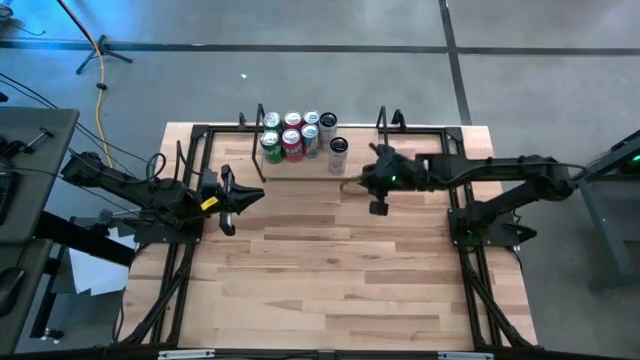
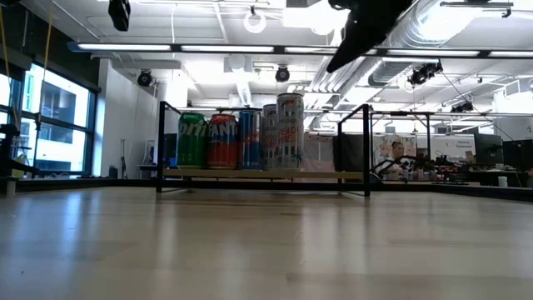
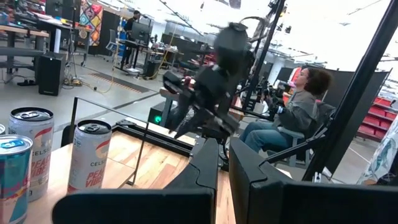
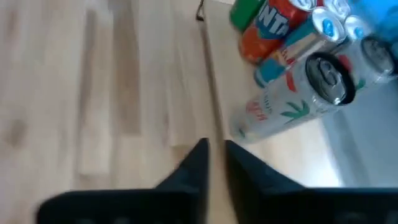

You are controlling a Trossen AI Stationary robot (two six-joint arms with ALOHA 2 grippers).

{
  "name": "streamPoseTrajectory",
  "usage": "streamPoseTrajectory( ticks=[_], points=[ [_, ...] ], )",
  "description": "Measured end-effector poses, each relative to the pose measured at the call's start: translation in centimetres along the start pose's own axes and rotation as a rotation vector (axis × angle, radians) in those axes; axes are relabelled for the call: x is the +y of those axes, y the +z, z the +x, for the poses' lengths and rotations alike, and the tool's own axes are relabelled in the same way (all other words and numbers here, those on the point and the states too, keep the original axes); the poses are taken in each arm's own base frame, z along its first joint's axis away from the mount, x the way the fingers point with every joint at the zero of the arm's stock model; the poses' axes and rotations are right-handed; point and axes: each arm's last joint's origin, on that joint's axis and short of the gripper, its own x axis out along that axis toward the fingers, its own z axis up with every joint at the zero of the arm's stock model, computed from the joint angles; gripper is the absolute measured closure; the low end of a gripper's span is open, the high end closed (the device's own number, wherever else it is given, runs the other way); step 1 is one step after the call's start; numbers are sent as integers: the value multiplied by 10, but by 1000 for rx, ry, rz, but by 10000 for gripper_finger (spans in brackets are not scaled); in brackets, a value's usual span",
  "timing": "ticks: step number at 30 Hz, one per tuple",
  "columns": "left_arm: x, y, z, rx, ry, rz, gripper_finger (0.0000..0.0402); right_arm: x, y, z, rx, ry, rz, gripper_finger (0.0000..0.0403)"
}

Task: Place canned beverage on shelf
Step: Put the white pink soda can on the shelf aligned with the white pink soda can

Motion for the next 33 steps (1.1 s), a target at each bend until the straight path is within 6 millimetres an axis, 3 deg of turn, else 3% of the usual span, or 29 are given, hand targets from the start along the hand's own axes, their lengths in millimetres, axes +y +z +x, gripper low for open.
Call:
streamPoseTrajectory(
  ticks=[2, 7, 11, 15, 19, 27, 33],
  points=[
    [0, 0, 0, -1, 5, 0, 401, 8, 0, 3, 36, -64, -93, 385],
    [0, 0, 0, -2, 8, 0, 401, 26, 1, 11, 123, -300, -349, 390],
    [0, 0, 0, -4, 15, 0, 401, 36, 1, 23, 165, -311, -506, 392],
    [1, 0, 0, -5, 33, 2, 401, 29, -1, 42, 203, -322, -502, 379],
    [1, 0, 0, -3, 37, 3, 401, 17, -7, 63, 290, -304, -593, 398],
    [1, 0, 0, -3, 37, 4, 401, 4, -15, 104, 343, -291, -613, 402],
    [1, -1, 0, 4, 38, 9, 401, 0, -17, 115, 355, -302, -625, 403]
  ],
)
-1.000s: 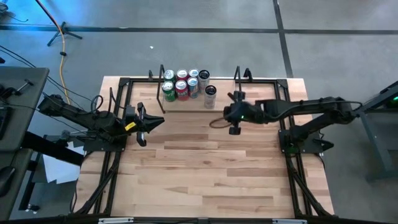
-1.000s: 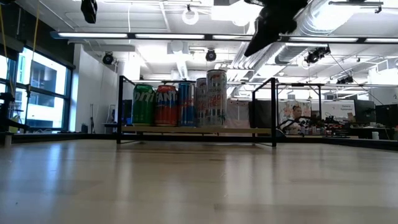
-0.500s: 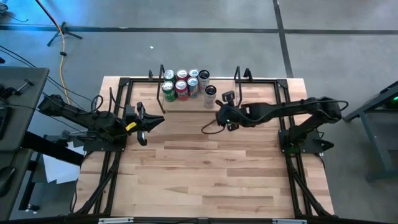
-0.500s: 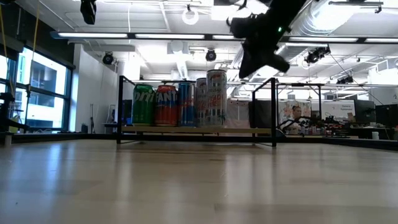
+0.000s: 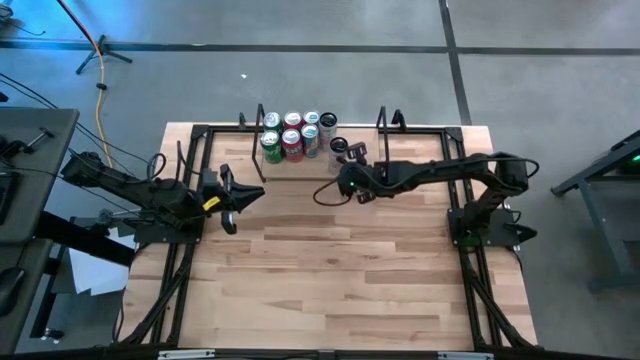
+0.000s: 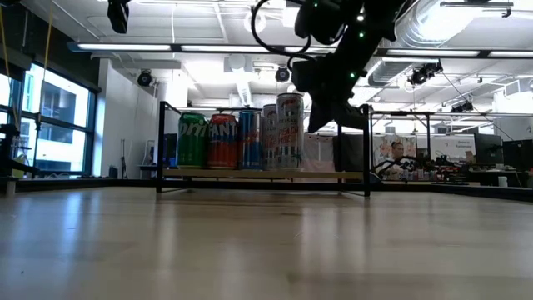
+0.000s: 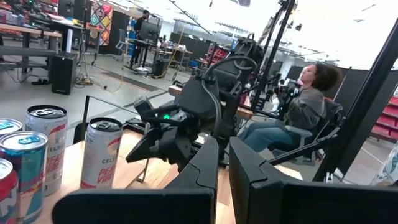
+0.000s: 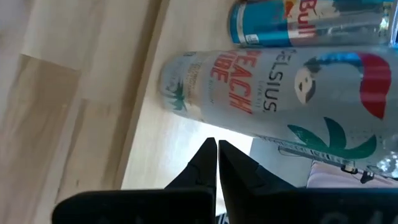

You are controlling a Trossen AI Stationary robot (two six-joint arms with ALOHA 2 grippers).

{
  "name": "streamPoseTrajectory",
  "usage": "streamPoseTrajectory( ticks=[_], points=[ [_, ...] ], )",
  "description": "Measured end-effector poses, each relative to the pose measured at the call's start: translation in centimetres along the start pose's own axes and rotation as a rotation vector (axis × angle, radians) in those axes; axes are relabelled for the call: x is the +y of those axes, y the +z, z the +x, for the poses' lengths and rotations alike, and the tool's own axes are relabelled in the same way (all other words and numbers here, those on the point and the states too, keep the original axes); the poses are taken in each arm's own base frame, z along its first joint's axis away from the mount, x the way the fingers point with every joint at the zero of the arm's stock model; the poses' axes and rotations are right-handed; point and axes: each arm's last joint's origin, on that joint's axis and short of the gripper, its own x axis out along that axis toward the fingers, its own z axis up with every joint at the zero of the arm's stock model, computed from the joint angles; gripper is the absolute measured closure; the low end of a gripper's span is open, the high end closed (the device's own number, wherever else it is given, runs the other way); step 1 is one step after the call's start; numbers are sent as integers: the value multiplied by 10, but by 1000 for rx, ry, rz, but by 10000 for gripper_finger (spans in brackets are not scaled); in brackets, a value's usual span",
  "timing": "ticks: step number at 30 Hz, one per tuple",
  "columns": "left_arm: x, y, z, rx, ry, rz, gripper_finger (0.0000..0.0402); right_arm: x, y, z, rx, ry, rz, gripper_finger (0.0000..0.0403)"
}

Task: Place canned beverage on shelf
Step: Put the white pink soda can on the shelf aligned with the white pink soda can

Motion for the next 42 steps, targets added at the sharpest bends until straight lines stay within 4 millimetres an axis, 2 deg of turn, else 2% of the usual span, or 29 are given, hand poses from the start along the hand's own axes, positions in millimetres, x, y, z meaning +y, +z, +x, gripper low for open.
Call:
streamPoseTrajectory(
  ticks=[22, 42],
  points=[
    [1, -2, 0, 13, 18, 11, 401, -14, 6, 3, -79, -87, -20, 403],
    [1, -2, 0, 12, 19, 9, 401, -32, 1, 12, -144, -121, 73, 403]
  ],
)
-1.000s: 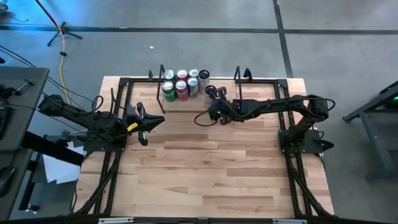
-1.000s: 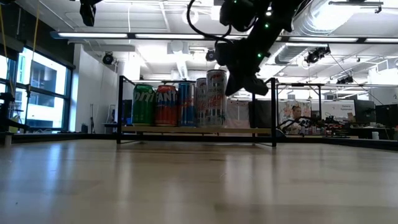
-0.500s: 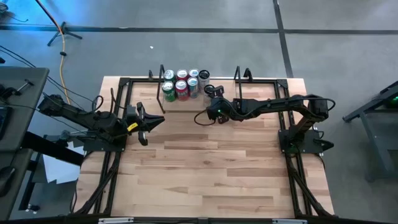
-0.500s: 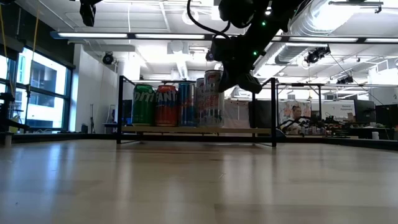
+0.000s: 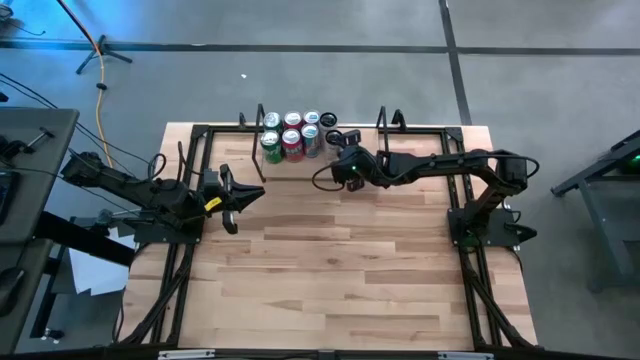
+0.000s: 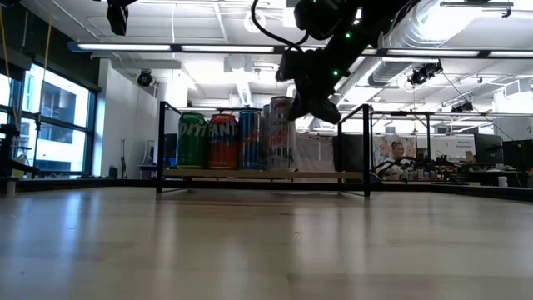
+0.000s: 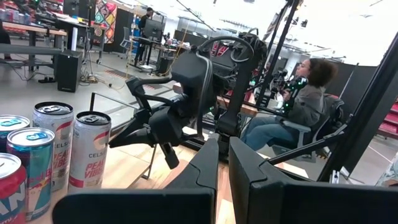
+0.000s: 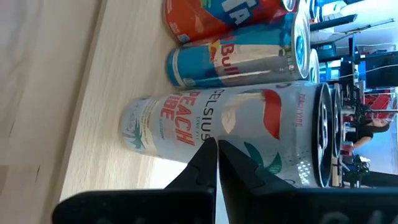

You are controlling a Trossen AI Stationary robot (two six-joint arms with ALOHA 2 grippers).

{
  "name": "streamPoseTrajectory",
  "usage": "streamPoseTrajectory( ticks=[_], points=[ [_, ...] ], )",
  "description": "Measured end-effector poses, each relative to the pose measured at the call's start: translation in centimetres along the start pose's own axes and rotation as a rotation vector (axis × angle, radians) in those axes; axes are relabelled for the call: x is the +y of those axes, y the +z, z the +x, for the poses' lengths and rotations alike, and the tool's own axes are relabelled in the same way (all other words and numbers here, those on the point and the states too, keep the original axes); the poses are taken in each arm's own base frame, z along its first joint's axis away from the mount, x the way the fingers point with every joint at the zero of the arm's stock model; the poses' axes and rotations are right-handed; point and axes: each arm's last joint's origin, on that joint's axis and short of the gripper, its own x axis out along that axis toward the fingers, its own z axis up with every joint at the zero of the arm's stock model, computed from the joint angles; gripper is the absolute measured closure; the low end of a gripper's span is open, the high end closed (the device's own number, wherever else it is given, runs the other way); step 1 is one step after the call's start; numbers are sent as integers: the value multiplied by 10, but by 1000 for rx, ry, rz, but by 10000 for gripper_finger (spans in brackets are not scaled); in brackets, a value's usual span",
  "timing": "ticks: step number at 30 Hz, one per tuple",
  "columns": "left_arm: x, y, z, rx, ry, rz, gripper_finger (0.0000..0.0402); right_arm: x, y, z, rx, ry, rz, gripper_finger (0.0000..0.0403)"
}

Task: Place canned beverage on shelf
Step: Put the white pink soda can on the shelf aligned with the white pink soda can

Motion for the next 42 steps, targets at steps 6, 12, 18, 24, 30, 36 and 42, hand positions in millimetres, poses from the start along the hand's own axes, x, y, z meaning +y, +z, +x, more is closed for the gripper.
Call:
streamPoseTrajectory(
  ticks=[6, 12, 18, 24, 30, 36, 42],
  points=[
    [0, 0, 0, 0, 1, 1, 401, -3, 0, 1, -11, -9, 14, 403],
    [0, 0, 0, -1, 3, 1, 401, -5, -3, 4, -35, 8, 23, 403],
    [0, 0, 0, 0, 3, 1, 401, -8, -2, 5, -49, -8, 37, 403],
    [0, 0, 0, 0, 3, 2, 401, -10, -1, 5, -87, -7, 31, 403],
    [0, 0, 0, 0, 3, 2, 401, -12, -3, 7, -88, -4, 15, 403],
    [0, 0, 0, 0, 3, 3, 401, -7, -2, 5, -69, 16, -8, 403],
    [0, 0, 0, 0, 3, 3, 401, 2, -8, 3, 3, 77, -78, 403]
  ],
)
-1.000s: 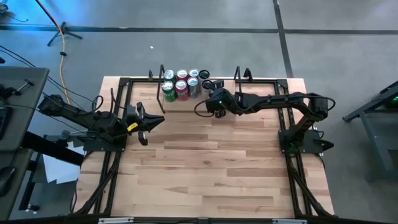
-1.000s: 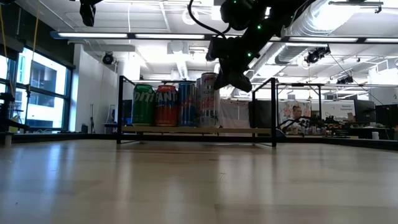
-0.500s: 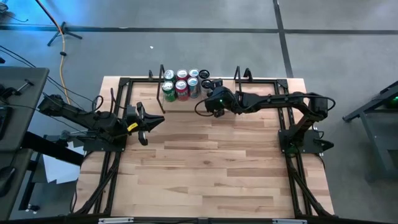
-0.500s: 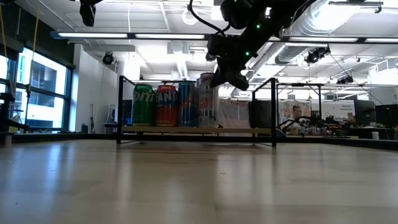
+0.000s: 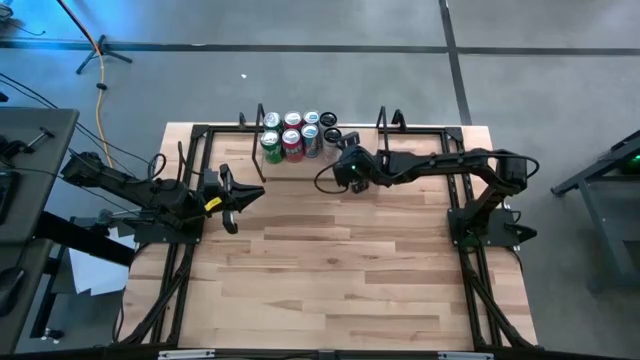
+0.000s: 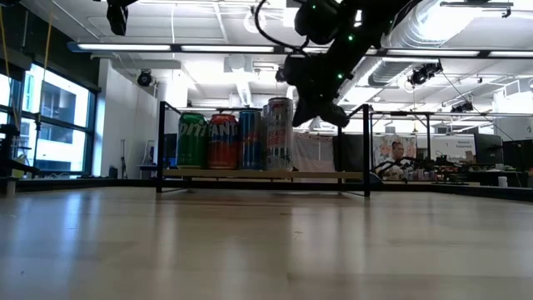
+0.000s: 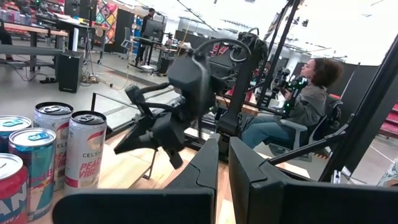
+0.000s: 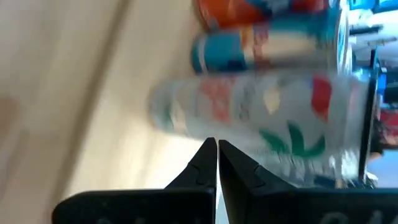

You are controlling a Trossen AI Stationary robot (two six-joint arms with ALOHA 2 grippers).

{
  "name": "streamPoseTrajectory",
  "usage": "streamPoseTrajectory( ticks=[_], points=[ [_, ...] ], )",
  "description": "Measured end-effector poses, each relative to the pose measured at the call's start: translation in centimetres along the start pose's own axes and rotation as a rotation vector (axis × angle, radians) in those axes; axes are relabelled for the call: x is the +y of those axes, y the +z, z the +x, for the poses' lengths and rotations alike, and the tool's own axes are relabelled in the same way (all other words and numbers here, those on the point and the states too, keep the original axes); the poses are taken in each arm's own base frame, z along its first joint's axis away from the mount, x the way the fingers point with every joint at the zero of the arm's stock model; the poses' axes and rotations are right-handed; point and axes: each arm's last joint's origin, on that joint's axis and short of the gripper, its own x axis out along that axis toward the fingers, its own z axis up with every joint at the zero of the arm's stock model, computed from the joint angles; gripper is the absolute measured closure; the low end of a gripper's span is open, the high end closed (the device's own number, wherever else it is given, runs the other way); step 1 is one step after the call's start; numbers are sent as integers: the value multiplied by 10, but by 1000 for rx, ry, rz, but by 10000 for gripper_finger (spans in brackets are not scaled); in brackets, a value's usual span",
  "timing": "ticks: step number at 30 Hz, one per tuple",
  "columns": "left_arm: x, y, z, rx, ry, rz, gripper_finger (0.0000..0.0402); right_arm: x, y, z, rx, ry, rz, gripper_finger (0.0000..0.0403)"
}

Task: Place canned beverage on shelf
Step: Put the white pink soda can on the shelf aligned with the white pink soda can

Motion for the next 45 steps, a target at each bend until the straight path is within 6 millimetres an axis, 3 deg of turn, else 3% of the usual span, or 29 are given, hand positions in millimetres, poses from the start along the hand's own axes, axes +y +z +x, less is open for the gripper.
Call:
streamPoseTrajectory(
  ticks=[8, 27, 35, 39, 45],
  points=[
    [0, 0, 0, -2, 9, 25, 401, -15, -16, 9, 79, -67, 34, 403],
    [1, -2, 0, 13, 30, 40, 401, -20, -9, 9, -59, -68, 87, 403],
    [1, -2, 0, 12, 29, 38, 401, -17, -10, 15, -30, -73, 115, 403],
    [1, -2, 0, 11, 29, 37, 401, -20, -10, 8, -27, -77, 177, 403],
    [1, -2, 0, 12, 29, 37, 401, -3, -2, -1, -81, 65, 148, 403]
  ],
)
